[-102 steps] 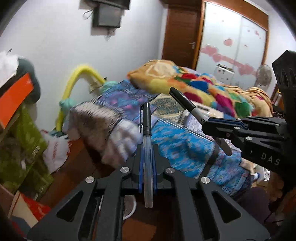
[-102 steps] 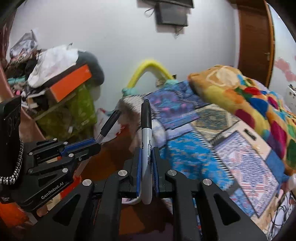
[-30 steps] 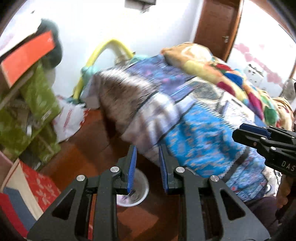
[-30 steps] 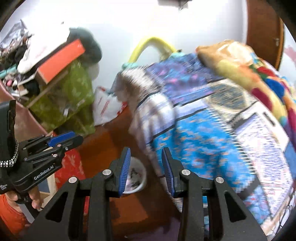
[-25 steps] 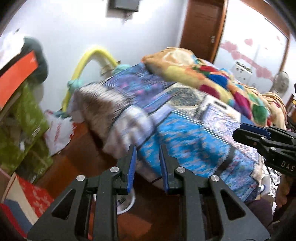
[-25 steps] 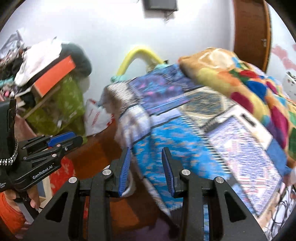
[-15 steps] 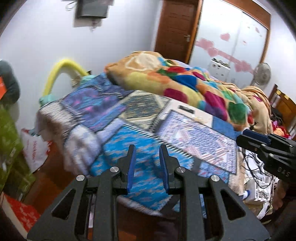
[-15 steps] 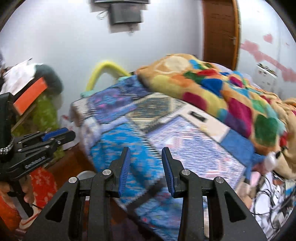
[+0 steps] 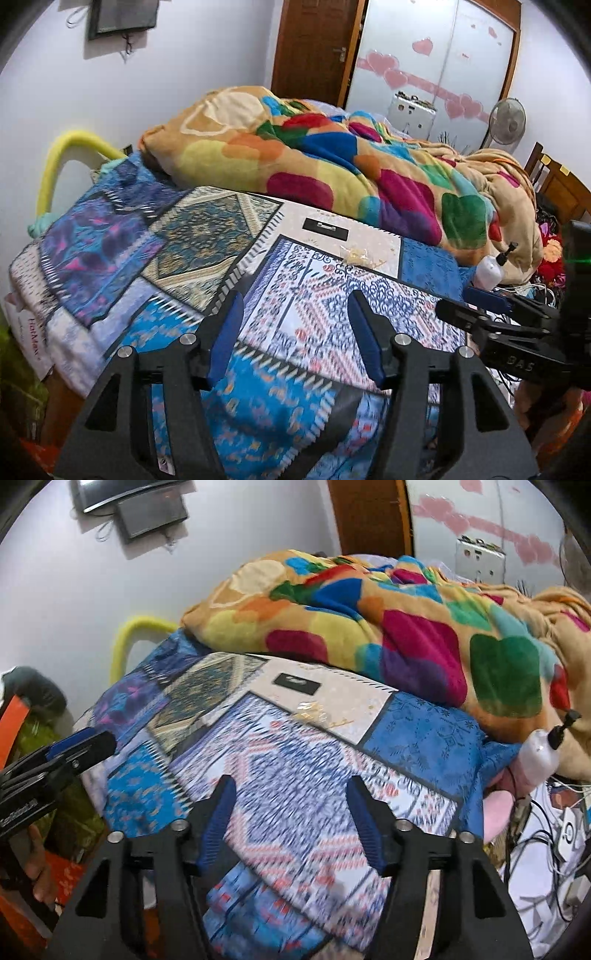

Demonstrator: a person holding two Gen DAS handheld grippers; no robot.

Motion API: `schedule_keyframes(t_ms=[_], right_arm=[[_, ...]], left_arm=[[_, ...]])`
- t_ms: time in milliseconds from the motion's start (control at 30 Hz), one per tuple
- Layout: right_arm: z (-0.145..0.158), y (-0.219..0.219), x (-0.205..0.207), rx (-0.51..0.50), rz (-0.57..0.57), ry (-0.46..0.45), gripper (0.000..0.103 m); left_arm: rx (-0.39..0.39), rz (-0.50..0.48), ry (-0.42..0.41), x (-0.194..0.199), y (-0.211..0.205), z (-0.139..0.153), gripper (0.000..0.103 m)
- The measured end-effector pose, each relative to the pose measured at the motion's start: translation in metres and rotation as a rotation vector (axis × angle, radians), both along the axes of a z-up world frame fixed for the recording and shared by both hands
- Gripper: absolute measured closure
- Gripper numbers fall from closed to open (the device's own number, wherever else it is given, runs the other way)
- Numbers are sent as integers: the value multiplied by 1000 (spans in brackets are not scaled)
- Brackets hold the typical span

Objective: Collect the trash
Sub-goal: 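Move both empty tools back over the remaining items on the bed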

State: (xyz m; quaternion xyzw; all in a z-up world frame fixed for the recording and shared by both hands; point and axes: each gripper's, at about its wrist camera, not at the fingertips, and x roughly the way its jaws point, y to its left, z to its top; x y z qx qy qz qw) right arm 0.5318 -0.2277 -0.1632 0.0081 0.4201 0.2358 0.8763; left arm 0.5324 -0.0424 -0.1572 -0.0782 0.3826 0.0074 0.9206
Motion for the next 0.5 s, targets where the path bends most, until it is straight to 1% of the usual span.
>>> schedule_keyframes(t_ms=[167,233,367,467,500], right_arm=[[-29,11,50,12,-29,73,42],[-37,21,65,-6,-35,71,42],[-48,35,87,-2,-43,70,42],[-61,44,100,-38,-56,96,42],[-60,46,100,-57,-54,66,42]], left_arm=[[1,1,47,48,3,-20,45],[-14,3,62,61,7,-26,45],[-44,11,89,88,12,-41,45],[-56,19,116,107,17,-51,45],[-64,19,116,112,18,-54,45]])
